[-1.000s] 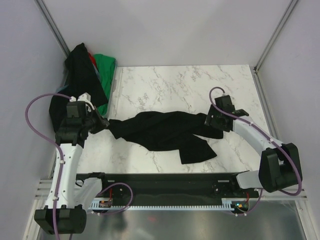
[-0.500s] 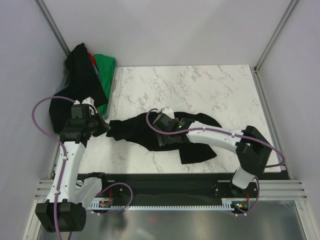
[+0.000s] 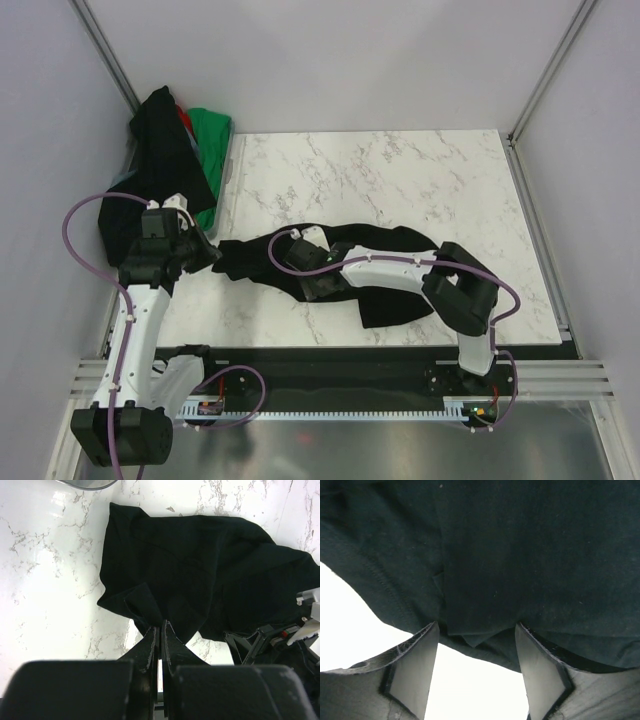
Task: Fold and stack the t-shirts
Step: Flatten the tshirt out
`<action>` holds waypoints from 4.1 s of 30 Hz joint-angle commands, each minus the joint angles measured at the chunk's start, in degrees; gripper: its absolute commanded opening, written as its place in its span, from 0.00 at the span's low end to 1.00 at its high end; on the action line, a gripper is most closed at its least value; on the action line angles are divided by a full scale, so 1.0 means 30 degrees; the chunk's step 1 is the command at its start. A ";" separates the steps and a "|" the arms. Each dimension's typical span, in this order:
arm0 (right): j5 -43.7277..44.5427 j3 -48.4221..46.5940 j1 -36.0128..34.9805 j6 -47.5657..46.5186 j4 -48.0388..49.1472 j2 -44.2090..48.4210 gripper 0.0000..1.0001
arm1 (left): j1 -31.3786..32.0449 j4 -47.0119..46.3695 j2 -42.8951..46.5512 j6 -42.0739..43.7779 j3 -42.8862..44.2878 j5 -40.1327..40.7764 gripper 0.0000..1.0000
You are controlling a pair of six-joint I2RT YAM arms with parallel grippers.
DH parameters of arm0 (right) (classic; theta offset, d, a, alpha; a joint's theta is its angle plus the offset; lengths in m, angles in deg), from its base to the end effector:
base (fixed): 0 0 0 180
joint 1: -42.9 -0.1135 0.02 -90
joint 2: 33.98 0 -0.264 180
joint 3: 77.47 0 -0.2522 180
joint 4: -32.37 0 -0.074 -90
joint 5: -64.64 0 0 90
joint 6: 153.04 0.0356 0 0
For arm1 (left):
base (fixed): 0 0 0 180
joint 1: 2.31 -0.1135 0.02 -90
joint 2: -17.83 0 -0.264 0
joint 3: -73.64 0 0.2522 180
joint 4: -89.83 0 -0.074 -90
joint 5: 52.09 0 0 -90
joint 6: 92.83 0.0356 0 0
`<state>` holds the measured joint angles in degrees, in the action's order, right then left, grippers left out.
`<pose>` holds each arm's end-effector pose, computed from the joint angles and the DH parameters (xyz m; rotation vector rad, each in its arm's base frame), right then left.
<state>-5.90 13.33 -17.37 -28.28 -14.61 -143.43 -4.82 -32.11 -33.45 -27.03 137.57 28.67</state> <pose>0.2018 0.3294 0.1760 -0.4913 2.5811 0.0858 0.1776 0.0021 0.2970 -0.4731 2.3343 -0.3726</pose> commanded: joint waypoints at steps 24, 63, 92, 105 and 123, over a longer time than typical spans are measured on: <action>0.1453 -0.0226 -0.0096 -0.0045 -0.1059 0.1120 0.15 | -0.0045 -0.0907 0.0250 -0.0398 -0.0230 -0.0204 0.03; -0.1071 0.2178 0.1018 -0.0249 0.1258 0.2551 0.00 | -0.0045 -0.0907 0.0308 -0.0428 -0.0201 0.0148 0.03; 0.7588 -1.2707 0.3215 -0.5431 -1.0086 1.6821 0.00 | -0.0045 0.3576 -0.1098 -0.3561 1.9014 0.0882 0.09; -0.0213 -1.0596 0.3215 -0.7514 -0.4487 2.3033 0.00 | -0.0074 0.0237 0.0776 -0.2419 2.5168 0.1085 0.24; -0.0926 -0.8048 0.3244 -0.6080 -0.6065 2.2775 0.00 | -0.0279 -0.0204 0.5873 -0.4678 0.7395 -0.8992 0.59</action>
<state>-12.34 -11.68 -7.84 -47.79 -33.67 -73.64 -5.36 -34.41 -18.92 -40.45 166.14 10.73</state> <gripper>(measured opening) 0.010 0.575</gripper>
